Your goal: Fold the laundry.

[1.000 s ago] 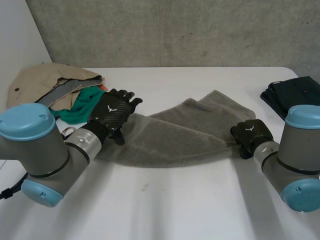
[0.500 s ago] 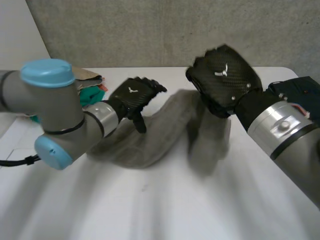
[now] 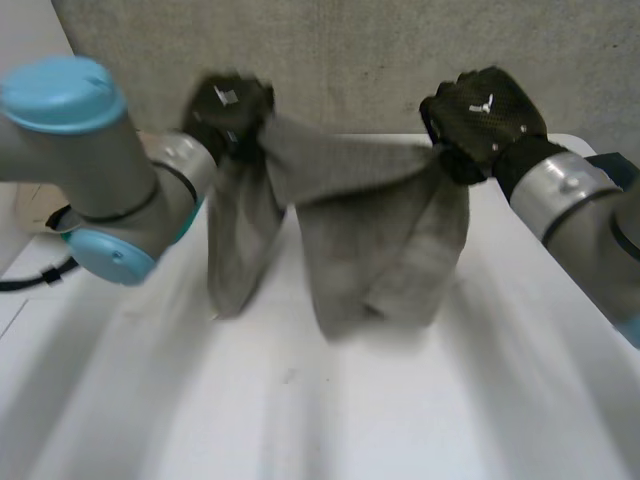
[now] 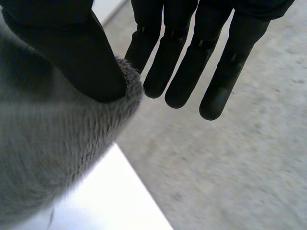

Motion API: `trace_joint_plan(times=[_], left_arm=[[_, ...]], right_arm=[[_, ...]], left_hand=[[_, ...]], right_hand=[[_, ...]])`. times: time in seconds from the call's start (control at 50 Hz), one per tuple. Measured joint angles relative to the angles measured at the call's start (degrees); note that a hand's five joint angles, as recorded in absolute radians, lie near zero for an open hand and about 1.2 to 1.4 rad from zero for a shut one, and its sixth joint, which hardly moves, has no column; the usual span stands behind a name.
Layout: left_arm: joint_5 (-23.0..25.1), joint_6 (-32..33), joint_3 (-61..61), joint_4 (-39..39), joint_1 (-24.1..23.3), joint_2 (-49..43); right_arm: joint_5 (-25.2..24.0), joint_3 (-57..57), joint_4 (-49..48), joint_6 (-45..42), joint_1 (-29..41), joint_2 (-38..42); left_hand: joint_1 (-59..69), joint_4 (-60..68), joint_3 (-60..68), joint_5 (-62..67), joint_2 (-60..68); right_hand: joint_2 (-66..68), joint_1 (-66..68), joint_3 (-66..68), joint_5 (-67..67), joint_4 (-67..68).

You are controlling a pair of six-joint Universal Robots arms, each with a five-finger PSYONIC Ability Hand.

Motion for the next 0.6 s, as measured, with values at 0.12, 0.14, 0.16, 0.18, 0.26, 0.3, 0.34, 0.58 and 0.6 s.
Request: trace_joint_plan(times=[0.12,0.14,0.16,0.18,0.26,0.3,0.34,0.58,0.6], left_arm=[[-0.47,-0.03,-5.88,7.55,1.55,8.20],[-0.48,-0.01,-8.08,8.22,1.68,9.53],[-0.48,0.00,-8.60,8.36,1.70,9.80],[-0.48,0.04,-11.41,8.81,1.74,10.98],[-0.50,0.14,-20.32,9.32,1.44,12.45],[-0.53,0.23,-25.31,9.64,1.01,12.02],[-0.57,0.39,-28.80,10.21,0.51,11.07],[-2.01,1.91,-35.79,6.69,-0.53,6.51],[-2.13,1.82,-35.66,5.36,-0.15,7.42]], right_arm=[[7.18,-8.63,-0.45,-0.01,2.37,5.89],[7.86,-9.49,-0.53,0.31,2.92,6.63],[7.95,-9.61,-0.54,0.39,3.04,6.77],[8.21,-9.82,-0.62,0.76,3.60,7.33],[7.65,-7.52,-0.73,1.44,5.01,8.79],[7.13,-5.16,-0.83,1.38,5.62,9.88],[6.74,-2.70,-1.07,0.98,6.16,11.28],[10.58,4.44,-1.27,-5.14,8.22,21.43],[11.00,4.55,-1.28,-5.43,8.32,21.58]], left_hand=[[0.00,0.25,0.94,0.00,0.63],[0.00,0.25,1.01,-0.01,0.64],[0.00,0.25,1.01,-0.01,0.64],[0.00,0.26,1.02,0.00,0.65],[-0.01,0.24,1.01,0.00,0.63],[-0.82,-2.84,-1.88,-0.22,-1.89],[-3.64,-6.36,-5.33,-1.67,-5.67],[-44.24,-47.55,-45.97,-43.73,-45.97],[-44.28,-47.90,-46.41,-44.10,-46.35]], right_hand=[[0.00,0.00,0.00,0.93,0.01],[0.00,0.00,0.00,1.23,0.01],[0.00,0.00,0.00,1.34,0.01],[0.00,0.00,0.00,1.53,0.01],[0.00,0.00,0.00,2.11,0.01],[0.00,0.06,0.00,2.19,0.01],[0.00,0.06,0.00,2.19,0.01],[0.00,0.00,0.00,2.20,0.01],[0.00,0.00,0.00,2.20,0.01]])
